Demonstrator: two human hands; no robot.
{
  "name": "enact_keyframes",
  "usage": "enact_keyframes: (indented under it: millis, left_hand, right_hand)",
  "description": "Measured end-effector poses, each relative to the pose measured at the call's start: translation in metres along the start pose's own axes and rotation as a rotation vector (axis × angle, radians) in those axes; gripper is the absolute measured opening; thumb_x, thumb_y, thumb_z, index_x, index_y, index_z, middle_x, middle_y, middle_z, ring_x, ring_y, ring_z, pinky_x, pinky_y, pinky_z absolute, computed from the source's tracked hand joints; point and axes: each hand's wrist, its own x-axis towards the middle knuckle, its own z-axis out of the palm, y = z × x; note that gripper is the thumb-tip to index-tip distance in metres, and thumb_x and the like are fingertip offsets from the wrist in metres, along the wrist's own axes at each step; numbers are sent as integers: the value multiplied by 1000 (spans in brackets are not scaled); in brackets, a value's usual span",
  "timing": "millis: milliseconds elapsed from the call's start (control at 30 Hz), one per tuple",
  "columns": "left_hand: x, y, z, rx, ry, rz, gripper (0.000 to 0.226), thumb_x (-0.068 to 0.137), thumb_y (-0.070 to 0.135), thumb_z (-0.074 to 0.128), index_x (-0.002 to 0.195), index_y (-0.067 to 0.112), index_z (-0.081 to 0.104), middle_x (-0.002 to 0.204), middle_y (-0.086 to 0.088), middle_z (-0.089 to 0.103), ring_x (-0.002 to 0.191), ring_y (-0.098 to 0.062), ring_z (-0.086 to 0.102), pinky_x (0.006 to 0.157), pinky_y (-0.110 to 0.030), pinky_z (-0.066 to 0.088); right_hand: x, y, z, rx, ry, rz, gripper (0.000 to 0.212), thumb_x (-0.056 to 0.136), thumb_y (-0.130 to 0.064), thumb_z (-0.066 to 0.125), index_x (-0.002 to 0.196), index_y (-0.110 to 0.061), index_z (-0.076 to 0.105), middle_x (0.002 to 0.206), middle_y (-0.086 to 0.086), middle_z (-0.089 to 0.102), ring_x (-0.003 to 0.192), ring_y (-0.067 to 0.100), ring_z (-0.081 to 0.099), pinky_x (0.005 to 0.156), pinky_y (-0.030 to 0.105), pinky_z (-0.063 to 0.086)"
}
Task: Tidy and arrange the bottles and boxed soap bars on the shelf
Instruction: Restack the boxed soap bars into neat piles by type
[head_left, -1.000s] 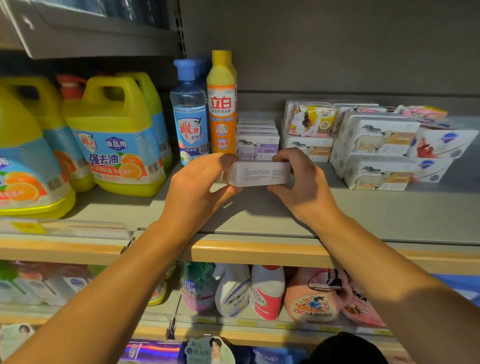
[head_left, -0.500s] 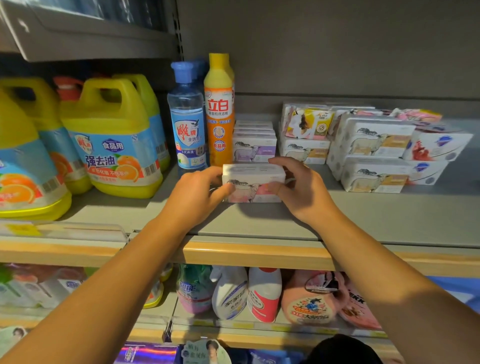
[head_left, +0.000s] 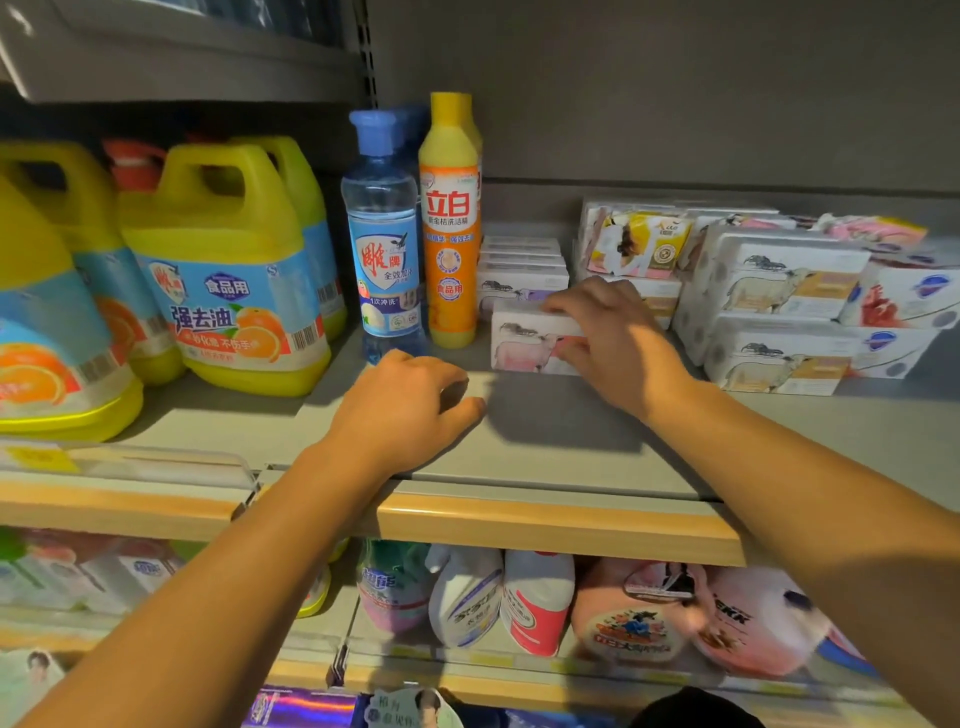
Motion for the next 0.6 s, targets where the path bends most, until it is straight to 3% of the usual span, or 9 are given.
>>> enact_keyframes:
  millis: [267,600]
  left_hand:
    - [2,-3,4,15,-34,10,50,92,63,41,125,31,60,127,7,63,114,-22,51,91,-40,47]
    - [5,-1,4,17,-46,-15,63,84,69,31,130,34,57,131,9,61,115,-20,49,89,-39,44]
  right_hand:
    - [38,8,31,-136,53,18,41,88,-16,65,128,-16,57,124,7,57,116,33,45,101,41,31]
    - [53,10,45,-146,95,-19,41,88,-13,65,128,-14,59,123,8,59,113,35,47,96,41,38]
